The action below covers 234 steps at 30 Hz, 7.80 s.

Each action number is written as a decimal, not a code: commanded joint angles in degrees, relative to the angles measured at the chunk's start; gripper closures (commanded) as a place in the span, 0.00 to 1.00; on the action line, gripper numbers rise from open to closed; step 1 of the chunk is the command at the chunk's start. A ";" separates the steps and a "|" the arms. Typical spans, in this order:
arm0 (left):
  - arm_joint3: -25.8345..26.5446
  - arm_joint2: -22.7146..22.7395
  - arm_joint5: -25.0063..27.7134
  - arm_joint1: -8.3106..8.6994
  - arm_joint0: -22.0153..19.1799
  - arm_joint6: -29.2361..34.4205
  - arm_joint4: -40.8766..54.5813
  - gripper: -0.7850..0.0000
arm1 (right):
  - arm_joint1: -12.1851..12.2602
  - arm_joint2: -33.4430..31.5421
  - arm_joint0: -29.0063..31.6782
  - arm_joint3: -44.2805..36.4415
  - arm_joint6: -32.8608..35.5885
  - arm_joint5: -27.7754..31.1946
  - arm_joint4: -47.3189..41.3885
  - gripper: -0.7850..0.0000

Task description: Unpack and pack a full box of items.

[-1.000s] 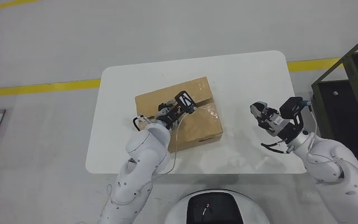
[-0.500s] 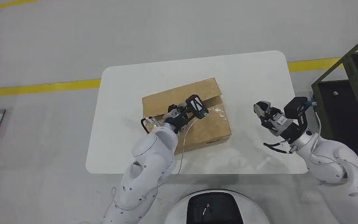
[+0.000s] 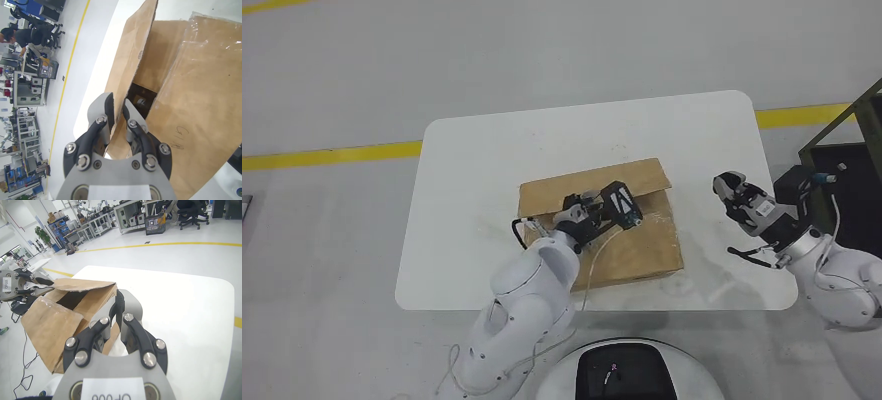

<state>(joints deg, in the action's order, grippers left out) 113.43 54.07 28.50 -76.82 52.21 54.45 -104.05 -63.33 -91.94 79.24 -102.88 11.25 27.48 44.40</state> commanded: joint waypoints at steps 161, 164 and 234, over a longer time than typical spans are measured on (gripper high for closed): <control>15.98 24.50 -9.09 -0.76 12.21 0.64 24.91 0.00 | 6.74 7.60 -9.40 -6.04 12.90 28.17 4.61 1.00; 14.57 22.08 -8.86 -0.67 10.87 2.42 21.35 0.00 | 6.61 7.64 -8.02 -6.57 8.55 28.54 9.54 1.00; 18.19 17.56 -2.47 1.46 14.20 11.75 21.80 0.00 | 9.46 18.57 -11.98 2.01 31.23 29.32 -18.71 1.00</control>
<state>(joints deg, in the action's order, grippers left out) 131.61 71.62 26.03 -75.36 66.41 66.20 -82.25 -53.85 -73.10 67.23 -100.73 43.70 56.76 25.07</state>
